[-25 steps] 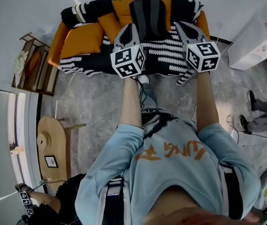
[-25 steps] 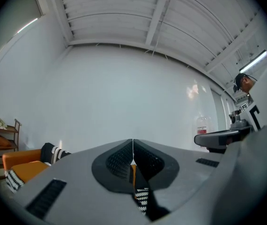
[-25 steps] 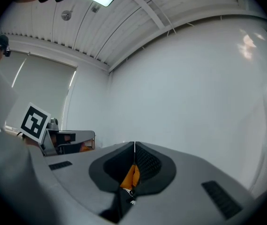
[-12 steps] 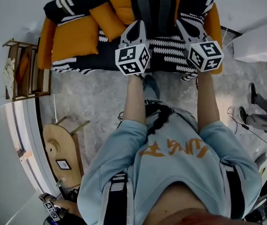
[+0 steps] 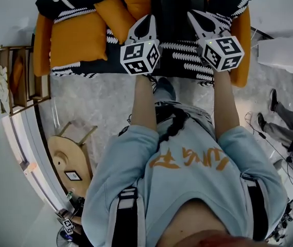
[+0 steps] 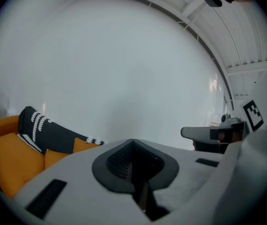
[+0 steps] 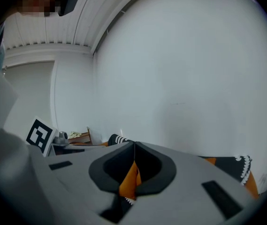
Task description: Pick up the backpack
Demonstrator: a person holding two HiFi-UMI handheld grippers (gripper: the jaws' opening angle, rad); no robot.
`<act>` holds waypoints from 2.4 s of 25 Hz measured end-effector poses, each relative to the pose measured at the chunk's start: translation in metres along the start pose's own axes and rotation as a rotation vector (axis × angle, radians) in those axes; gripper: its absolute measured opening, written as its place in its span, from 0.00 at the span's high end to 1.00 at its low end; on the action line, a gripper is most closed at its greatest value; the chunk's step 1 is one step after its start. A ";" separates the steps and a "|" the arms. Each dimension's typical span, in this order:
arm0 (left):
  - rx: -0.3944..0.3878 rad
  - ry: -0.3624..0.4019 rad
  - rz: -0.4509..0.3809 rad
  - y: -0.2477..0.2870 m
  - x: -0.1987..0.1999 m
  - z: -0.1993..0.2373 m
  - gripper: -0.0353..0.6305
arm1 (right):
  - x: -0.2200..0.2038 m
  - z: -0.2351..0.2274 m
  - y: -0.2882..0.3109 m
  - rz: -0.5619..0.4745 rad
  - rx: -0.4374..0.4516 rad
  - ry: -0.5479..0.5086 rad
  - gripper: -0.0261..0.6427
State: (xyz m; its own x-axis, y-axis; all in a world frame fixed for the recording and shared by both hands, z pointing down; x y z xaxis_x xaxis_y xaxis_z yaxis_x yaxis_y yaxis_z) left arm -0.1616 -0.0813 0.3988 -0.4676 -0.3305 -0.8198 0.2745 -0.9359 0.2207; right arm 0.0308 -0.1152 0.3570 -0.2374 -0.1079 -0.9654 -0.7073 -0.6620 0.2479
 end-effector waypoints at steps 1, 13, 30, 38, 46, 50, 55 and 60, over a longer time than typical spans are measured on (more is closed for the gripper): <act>0.012 -0.005 -0.002 0.007 0.001 0.005 0.91 | -0.001 -0.003 0.005 0.006 0.000 -0.001 0.92; 0.051 -0.020 0.126 0.065 -0.045 -0.017 0.91 | -0.065 -0.076 -0.019 0.106 -0.058 0.140 0.92; 0.158 -0.091 0.216 0.090 -0.080 0.003 0.91 | -0.121 -0.098 -0.001 0.236 0.018 0.196 0.92; 0.216 -0.105 0.240 0.092 -0.090 0.026 0.91 | -0.145 -0.116 -0.002 0.272 -0.018 0.219 0.92; 0.206 -0.107 0.270 0.113 -0.082 0.044 0.91 | -0.151 -0.135 0.022 0.294 -0.035 0.223 0.92; 0.202 -0.107 0.288 0.126 -0.078 0.057 0.91 | -0.159 -0.147 0.034 0.312 -0.050 0.225 0.90; 0.203 -0.122 0.317 0.139 -0.076 0.077 0.84 | -0.174 -0.159 0.046 0.375 -0.069 0.253 0.70; 0.192 -0.113 0.378 0.162 -0.082 0.092 0.67 | -0.195 -0.179 0.054 0.427 -0.074 0.263 0.68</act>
State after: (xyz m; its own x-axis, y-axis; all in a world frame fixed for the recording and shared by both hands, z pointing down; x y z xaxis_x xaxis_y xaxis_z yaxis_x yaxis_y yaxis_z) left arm -0.1561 -0.2172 0.5510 -0.4566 -0.6550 -0.6020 0.2874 -0.7490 0.5970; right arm 0.1581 -0.2627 0.5443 -0.3124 -0.5577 -0.7691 -0.5323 -0.5678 0.6279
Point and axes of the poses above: the fingertips, and each gripper's own axes: y forward along the fingers, z to its left, x out of its top, the point moved 8 cm from there along -y, backward along the fingers, and after that the axes turned 14 degrees about -y, right-handed, at the moved point
